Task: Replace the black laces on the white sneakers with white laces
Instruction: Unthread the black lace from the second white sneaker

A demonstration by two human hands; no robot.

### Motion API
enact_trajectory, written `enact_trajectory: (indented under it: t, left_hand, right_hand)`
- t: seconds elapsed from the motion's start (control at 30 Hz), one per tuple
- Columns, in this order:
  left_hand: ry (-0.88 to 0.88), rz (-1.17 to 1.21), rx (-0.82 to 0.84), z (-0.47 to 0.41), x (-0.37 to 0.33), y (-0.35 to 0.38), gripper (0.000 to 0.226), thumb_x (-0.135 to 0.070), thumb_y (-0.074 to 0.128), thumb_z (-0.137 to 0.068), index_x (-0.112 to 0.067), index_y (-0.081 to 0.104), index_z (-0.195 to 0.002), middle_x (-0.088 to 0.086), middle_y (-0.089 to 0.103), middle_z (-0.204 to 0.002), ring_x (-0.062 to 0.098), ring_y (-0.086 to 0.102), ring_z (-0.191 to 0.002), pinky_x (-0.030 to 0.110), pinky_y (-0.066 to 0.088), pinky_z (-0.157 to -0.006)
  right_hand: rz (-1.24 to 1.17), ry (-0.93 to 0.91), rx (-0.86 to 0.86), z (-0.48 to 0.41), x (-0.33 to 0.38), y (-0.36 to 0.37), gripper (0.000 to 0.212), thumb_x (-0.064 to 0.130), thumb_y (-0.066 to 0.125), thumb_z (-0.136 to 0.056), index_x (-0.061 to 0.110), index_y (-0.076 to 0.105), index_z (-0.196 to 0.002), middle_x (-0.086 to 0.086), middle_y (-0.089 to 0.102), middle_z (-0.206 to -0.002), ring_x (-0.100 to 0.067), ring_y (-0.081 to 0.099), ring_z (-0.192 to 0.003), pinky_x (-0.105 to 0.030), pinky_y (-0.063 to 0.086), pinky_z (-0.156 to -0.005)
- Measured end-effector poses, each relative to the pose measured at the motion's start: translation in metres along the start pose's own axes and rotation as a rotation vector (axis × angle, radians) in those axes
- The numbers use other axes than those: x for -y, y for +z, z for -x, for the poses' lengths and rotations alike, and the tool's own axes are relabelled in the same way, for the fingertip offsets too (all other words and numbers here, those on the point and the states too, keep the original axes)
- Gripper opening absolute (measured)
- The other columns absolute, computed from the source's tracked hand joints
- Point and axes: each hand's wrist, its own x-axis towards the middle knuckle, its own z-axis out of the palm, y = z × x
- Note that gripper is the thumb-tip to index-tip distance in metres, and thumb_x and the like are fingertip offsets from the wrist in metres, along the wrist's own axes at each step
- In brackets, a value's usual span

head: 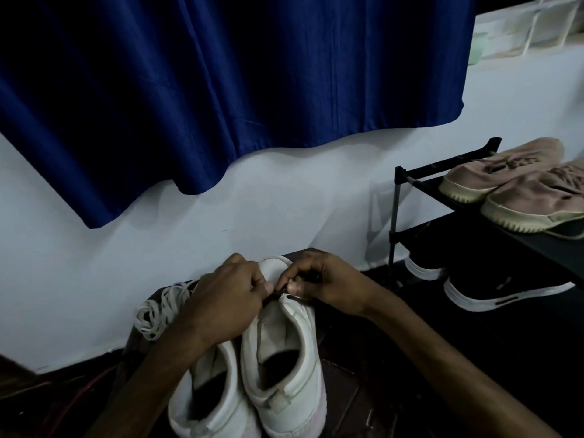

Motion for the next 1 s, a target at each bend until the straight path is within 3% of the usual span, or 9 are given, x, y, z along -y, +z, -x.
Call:
enact_trajectory:
  t: [0.13, 0.37, 0.5, 0.57, 0.67, 0.73, 0.8, 0.9, 1.0]
  left_hand:
    - [-0.095, 0.328, 0.008, -0.006, 0.02, -0.005, 0.023, -0.03, 0.061, -0.095, -0.016, 0.068, -0.078, 0.006, 0.069, -0.082, 0.029, 0.066, -0.089, 0.044, 0.052, -0.087]
    - [0.218, 0.095, -0.161, 0.007, 0.009, -0.009, 0.005, -0.035, 0.066, -0.09, -0.037, 0.064, -0.094, -0.022, 0.058, -0.101, -0.001, 0.06, -0.084, 0.028, 0.048, -0.079]
    - [0.247, -0.062, 0.011, 0.004, -0.003, -0.014, 0.004, -0.04, 0.069, -0.086, -0.042, 0.07, -0.089, -0.022, 0.064, -0.098, 0.002, 0.057, -0.085, 0.025, 0.045, -0.081]
    - [0.278, -0.145, -0.04, 0.001, -0.008, -0.015, 0.007, -0.039, 0.069, -0.086, -0.04, 0.071, -0.093, -0.02, 0.067, -0.099, 0.002, 0.057, -0.092, 0.023, 0.043, -0.08]
    - [0.329, -0.316, -0.11, -0.004, -0.011, -0.013, 0.011, -0.039, 0.062, -0.092, -0.038, 0.069, -0.1, -0.016, 0.064, -0.102, 0.005, 0.052, -0.102, 0.025, 0.036, -0.073]
    - [0.37, -0.451, -0.206, -0.006, -0.008, -0.006, 0.006, -0.034, 0.068, -0.089, -0.037, 0.069, -0.094, -0.012, 0.06, -0.094, 0.01, 0.052, -0.095, 0.025, 0.031, -0.067]
    - [0.357, -0.448, -0.313, -0.003, -0.002, 0.0, 0.016, -0.023, 0.079, -0.077, -0.035, 0.068, -0.079, -0.012, 0.058, -0.081, 0.014, 0.055, -0.081, 0.026, 0.031, -0.063]
    - [0.149, -0.198, -0.41, 0.004, 0.015, -0.001, 0.011, -0.022, 0.06, -0.095, -0.031, 0.067, -0.092, -0.011, 0.061, -0.098, 0.016, 0.057, -0.095, 0.03, 0.039, -0.073]
    - [-0.044, 0.011, -0.502, 0.008, 0.034, 0.001, 0.012, -0.028, 0.053, -0.099, -0.03, 0.064, -0.094, -0.008, 0.061, -0.105, 0.017, 0.058, -0.094, 0.035, 0.043, -0.077]
  right_hand:
    - [0.129, 0.014, 0.015, -0.002, -0.001, 0.0, 0.014, 0.018, 0.075, -0.084, 0.027, 0.078, -0.095, 0.025, 0.057, -0.079, -0.005, 0.055, -0.09, -0.035, 0.047, -0.09]
    - [0.114, 0.003, 0.008, -0.001, -0.003, -0.002, 0.018, 0.024, 0.077, -0.082, 0.033, 0.077, -0.098, 0.001, 0.057, -0.105, -0.006, 0.054, -0.108, -0.037, 0.043, -0.103]
    - [0.158, -0.009, 0.011, -0.003, -0.009, -0.001, 0.02, 0.037, 0.073, -0.081, 0.042, 0.072, -0.1, 0.013, 0.052, -0.12, -0.001, 0.046, -0.121, -0.048, 0.035, -0.11]
    - [0.183, 0.0, 0.022, -0.004, -0.01, 0.0, 0.024, 0.045, 0.069, -0.078, 0.047, 0.068, -0.102, 0.019, 0.05, -0.122, 0.0, 0.044, -0.124, -0.051, 0.032, -0.11]
    - [0.197, 0.004, 0.028, -0.005, -0.01, -0.002, 0.026, 0.04, 0.071, -0.079, 0.05, 0.065, -0.103, 0.022, 0.049, -0.121, 0.004, 0.042, -0.123, -0.051, 0.031, -0.111]
    - [0.201, 0.009, 0.031, -0.005, -0.01, -0.005, 0.029, 0.034, 0.074, -0.081, 0.052, 0.064, -0.102, 0.021, 0.049, -0.119, 0.005, 0.041, -0.122, -0.05, 0.031, -0.112]
    - [0.204, 0.024, 0.027, -0.004, -0.01, -0.006, 0.028, 0.034, 0.075, -0.081, 0.053, 0.066, -0.099, 0.018, 0.05, -0.119, 0.003, 0.042, -0.122, -0.048, 0.03, -0.112]
    - [0.218, 0.031, 0.021, -0.006, -0.009, -0.003, 0.023, 0.042, 0.071, -0.078, 0.056, 0.067, -0.096, 0.013, 0.051, -0.118, -0.004, 0.045, -0.122, -0.046, 0.032, -0.111]
    - [0.212, 0.018, 0.039, -0.006, -0.007, -0.003, 0.024, 0.041, 0.069, -0.078, 0.054, 0.068, -0.098, 0.012, 0.052, -0.117, -0.001, 0.045, -0.121, -0.044, 0.033, -0.111]
